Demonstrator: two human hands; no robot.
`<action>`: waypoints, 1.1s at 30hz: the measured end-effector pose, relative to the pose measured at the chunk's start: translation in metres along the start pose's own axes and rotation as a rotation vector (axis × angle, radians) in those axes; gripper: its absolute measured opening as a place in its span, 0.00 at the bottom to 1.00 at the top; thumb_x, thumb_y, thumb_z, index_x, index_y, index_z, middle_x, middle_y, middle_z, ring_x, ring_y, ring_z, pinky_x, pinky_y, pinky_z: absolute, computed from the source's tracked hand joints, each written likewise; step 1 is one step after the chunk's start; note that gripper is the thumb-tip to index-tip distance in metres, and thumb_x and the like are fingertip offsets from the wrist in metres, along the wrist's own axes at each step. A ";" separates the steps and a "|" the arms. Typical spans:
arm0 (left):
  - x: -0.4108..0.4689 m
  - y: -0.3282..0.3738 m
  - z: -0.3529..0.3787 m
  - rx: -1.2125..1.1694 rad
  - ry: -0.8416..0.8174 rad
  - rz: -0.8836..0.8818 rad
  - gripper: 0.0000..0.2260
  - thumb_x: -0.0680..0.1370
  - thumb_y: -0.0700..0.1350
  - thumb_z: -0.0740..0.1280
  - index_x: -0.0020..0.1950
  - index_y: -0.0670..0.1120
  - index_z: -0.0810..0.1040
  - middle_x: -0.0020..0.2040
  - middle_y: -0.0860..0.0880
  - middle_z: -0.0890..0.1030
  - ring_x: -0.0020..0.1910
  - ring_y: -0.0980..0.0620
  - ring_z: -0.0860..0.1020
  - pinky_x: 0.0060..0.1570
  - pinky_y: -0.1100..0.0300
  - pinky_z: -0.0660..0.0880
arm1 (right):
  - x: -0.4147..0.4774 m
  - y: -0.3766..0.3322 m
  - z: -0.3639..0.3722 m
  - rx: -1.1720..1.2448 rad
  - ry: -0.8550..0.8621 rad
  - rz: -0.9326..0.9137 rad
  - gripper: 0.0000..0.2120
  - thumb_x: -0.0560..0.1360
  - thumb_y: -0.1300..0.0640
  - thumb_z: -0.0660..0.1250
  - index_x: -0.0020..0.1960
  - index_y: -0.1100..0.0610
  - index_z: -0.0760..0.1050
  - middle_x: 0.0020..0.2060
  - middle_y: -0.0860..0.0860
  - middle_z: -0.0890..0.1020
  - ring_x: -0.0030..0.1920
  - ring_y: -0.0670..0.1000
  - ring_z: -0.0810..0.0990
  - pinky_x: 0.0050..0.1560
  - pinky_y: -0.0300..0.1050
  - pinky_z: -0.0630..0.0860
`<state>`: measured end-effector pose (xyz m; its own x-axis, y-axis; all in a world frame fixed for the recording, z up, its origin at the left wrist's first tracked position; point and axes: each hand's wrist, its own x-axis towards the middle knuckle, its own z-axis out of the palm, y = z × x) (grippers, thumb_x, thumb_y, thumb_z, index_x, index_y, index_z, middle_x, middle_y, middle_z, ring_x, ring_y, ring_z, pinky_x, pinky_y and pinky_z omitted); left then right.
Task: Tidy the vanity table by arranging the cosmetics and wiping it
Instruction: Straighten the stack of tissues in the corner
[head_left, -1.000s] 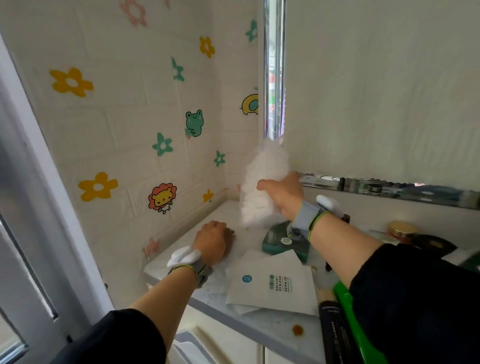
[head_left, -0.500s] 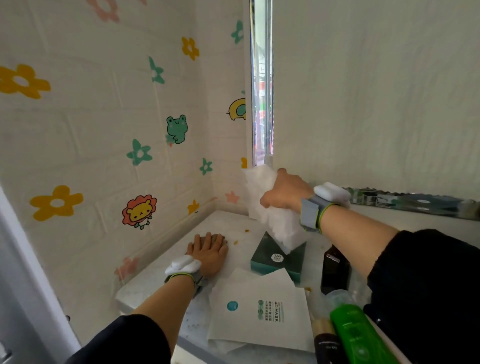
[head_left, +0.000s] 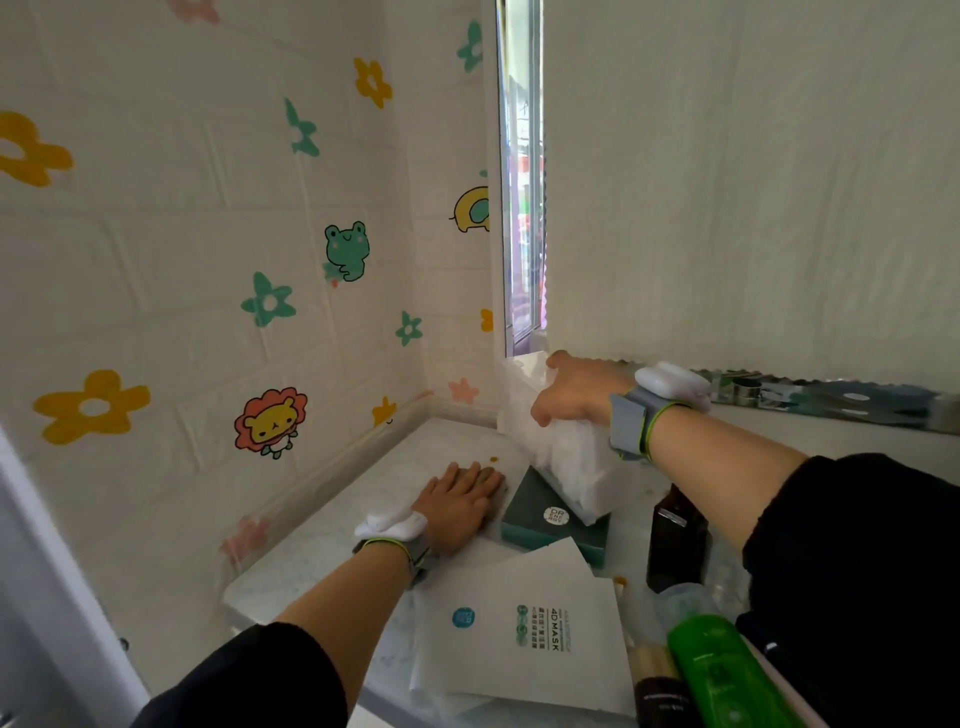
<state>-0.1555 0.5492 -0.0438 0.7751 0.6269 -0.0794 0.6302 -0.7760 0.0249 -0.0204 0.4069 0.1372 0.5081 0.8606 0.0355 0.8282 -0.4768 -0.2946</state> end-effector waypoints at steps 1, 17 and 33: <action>-0.001 -0.006 0.001 -0.004 0.000 -0.019 0.23 0.83 0.52 0.42 0.78 0.55 0.40 0.79 0.51 0.42 0.78 0.45 0.41 0.76 0.44 0.45 | -0.001 -0.001 0.000 0.003 -0.004 -0.004 0.39 0.70 0.50 0.70 0.76 0.53 0.56 0.68 0.54 0.71 0.65 0.57 0.72 0.50 0.42 0.67; 0.056 -0.026 -0.019 -0.138 0.004 -0.250 0.25 0.84 0.53 0.44 0.79 0.50 0.41 0.79 0.48 0.42 0.78 0.43 0.42 0.76 0.47 0.43 | 0.022 -0.006 -0.005 0.097 -0.016 -0.072 0.38 0.68 0.52 0.71 0.74 0.53 0.59 0.63 0.53 0.73 0.58 0.56 0.76 0.56 0.48 0.77; 0.031 -0.033 -0.003 0.028 0.017 0.019 0.23 0.83 0.55 0.41 0.78 0.56 0.41 0.79 0.53 0.41 0.78 0.46 0.40 0.76 0.44 0.43 | 0.015 -0.026 0.000 0.065 0.031 -0.076 0.36 0.70 0.51 0.70 0.74 0.54 0.58 0.62 0.56 0.73 0.59 0.58 0.75 0.47 0.44 0.73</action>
<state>-0.1515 0.5943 -0.0441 0.7878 0.6127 -0.0626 0.6138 -0.7894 -0.0015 -0.0340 0.4321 0.1455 0.4520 0.8875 0.0893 0.8480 -0.3965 -0.3516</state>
